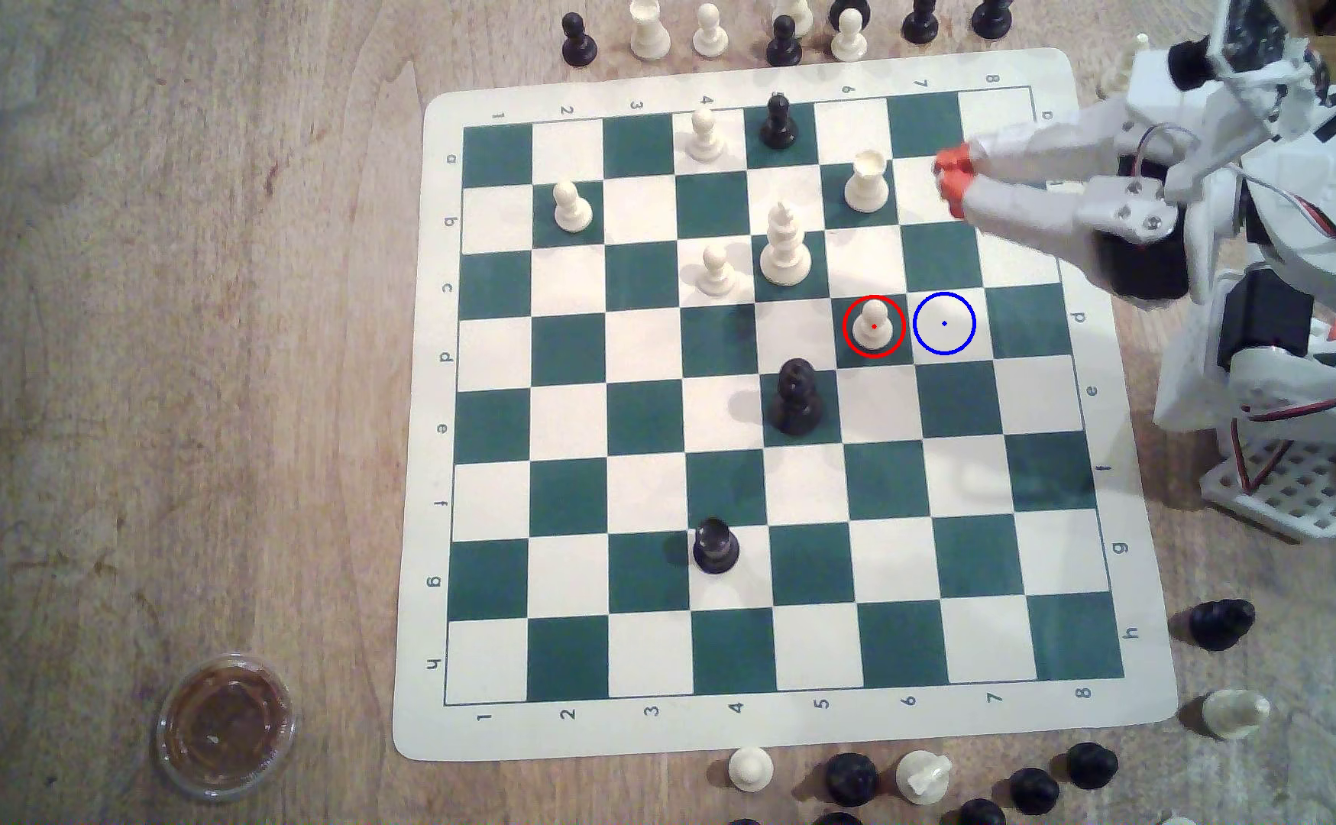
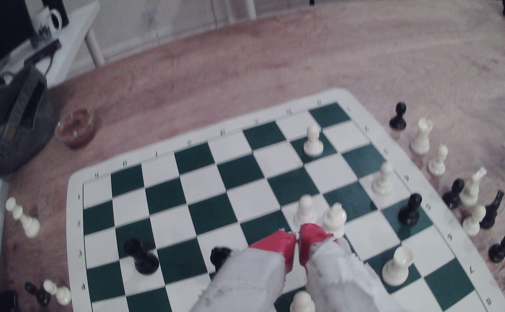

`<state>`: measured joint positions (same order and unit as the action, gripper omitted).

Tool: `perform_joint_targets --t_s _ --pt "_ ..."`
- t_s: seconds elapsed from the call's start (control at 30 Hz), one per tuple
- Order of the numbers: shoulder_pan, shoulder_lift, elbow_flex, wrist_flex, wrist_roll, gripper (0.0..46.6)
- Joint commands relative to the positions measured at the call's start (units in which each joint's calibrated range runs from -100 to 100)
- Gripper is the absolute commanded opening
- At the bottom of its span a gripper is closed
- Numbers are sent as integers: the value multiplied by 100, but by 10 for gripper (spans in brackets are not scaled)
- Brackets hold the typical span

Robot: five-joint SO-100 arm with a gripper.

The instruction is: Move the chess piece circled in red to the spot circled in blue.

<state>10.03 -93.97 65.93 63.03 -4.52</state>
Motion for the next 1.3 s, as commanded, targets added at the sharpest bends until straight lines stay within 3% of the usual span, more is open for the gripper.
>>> perform_joint_targets --t_s 0.0,0.17,0.33,0.5,0.7,0.87,1.0,1.1,1.27 --pt "26 636 -500 569 -117 39" --pt "65 1663 -600 479 -518 156" --pt "104 2538 -863 569 -645 163" --pt "221 3344 -890 552 -640 202" --pt "245 3879 -809 380 -601 199" --pt "205 4363 -727 118 -601 223" --pt "49 4804 -655 -308 -596 202" --pt "-29 5076 -664 -455 -449 175" --pt "-29 5441 -691 -472 -361 173"
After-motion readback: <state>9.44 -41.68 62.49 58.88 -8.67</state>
